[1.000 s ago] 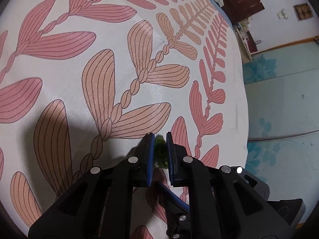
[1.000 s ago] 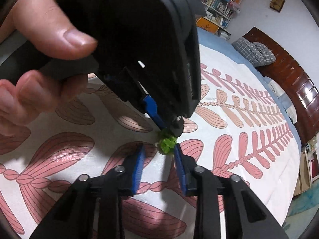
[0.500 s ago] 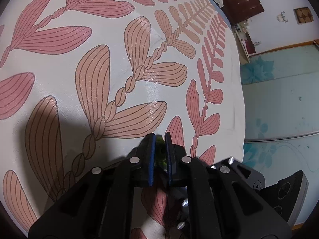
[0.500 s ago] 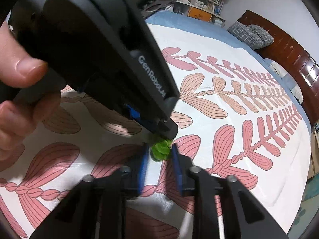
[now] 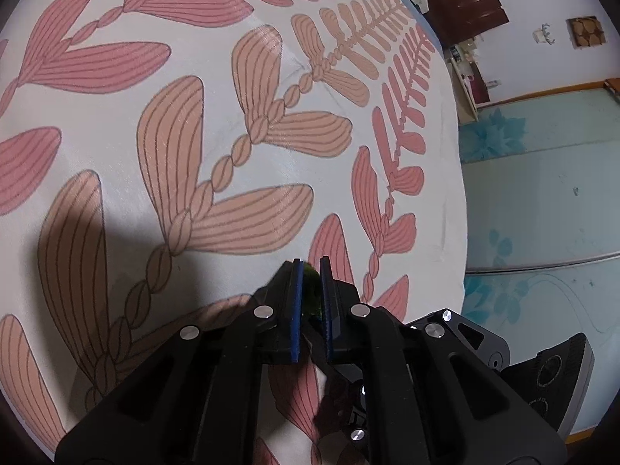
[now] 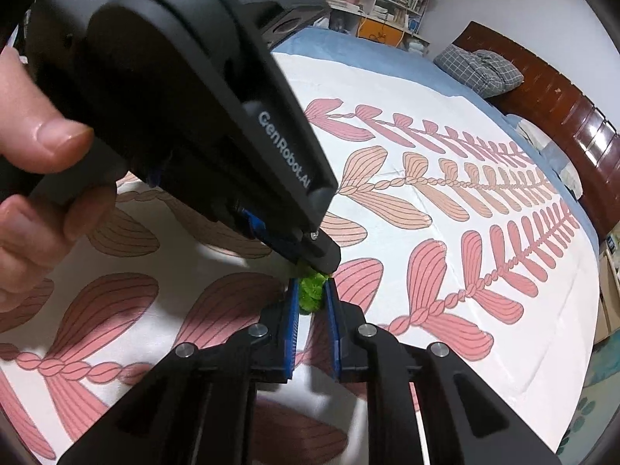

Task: Collect trash
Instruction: 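Carry the green item in the left tool over the red wastebasket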

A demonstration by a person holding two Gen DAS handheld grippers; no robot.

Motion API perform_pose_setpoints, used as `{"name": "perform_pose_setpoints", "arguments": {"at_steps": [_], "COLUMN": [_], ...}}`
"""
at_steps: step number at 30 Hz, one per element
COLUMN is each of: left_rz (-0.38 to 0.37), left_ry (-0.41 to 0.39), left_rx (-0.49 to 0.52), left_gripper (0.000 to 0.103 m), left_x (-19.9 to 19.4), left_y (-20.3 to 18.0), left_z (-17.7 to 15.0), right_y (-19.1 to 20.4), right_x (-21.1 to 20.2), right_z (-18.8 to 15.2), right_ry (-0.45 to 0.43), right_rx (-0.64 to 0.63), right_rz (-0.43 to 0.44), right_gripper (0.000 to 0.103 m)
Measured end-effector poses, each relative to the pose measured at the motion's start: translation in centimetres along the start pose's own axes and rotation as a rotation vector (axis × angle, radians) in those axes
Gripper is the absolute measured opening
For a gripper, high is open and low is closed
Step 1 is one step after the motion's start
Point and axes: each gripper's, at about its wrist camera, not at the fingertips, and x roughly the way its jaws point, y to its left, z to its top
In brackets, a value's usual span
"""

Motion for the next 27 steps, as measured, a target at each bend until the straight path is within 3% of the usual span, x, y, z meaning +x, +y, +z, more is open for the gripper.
{"name": "perform_pose_setpoints", "arguments": {"at_steps": [17, 27], "left_rz": [-0.076, -0.066], "left_ry": [0.012, 0.010], "left_rx": [-0.005, 0.055], "left_gripper": [0.006, 0.006], "left_x": [0.3, 0.7], "left_y": [-1.0, -4.7], "left_z": [-0.7, -3.3], "right_y": [-1.1, -0.7], "right_x": [-1.1, -4.6], "right_z": [-0.7, -3.5], "right_ry": [-0.017, -0.053], "right_rx": [0.060, 0.104], "right_rz": [-0.013, -0.056], "right_gripper": [0.013, 0.013]}}
